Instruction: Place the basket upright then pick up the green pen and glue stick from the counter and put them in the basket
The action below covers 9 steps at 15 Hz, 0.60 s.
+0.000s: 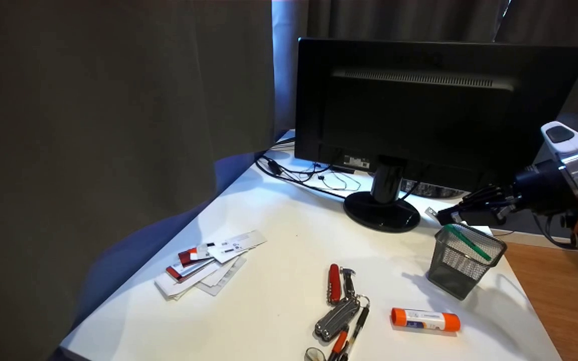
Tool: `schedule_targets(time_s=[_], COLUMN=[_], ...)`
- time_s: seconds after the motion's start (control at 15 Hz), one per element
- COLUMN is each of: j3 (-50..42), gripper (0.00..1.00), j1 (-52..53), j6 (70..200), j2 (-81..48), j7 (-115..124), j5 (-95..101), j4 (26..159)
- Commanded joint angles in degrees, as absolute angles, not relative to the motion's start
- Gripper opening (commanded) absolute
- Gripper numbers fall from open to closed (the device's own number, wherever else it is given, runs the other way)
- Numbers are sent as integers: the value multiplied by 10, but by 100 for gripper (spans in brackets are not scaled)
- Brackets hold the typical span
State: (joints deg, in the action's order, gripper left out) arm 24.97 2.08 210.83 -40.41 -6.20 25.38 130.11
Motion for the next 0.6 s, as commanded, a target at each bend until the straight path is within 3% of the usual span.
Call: schedule_targets(time_s=[0.0, 0.13, 0.2, 0.33, 0.47, 0.53], j3=[241, 240, 240, 241, 237, 235], gripper=[6, 7, 23, 8, 37, 39], j1=[24, 24, 23, 21, 22, 23], j6=[2104, 2104, 2105, 2106, 2109, 2111], j2=[-407, -409, -410, -411, -410, -408], j7=[-46, -46, -45, -44, -45, -46], j5=[273, 274, 274, 276, 271, 269], j4=[1296, 1297, 1297, 1302, 1307, 1309])
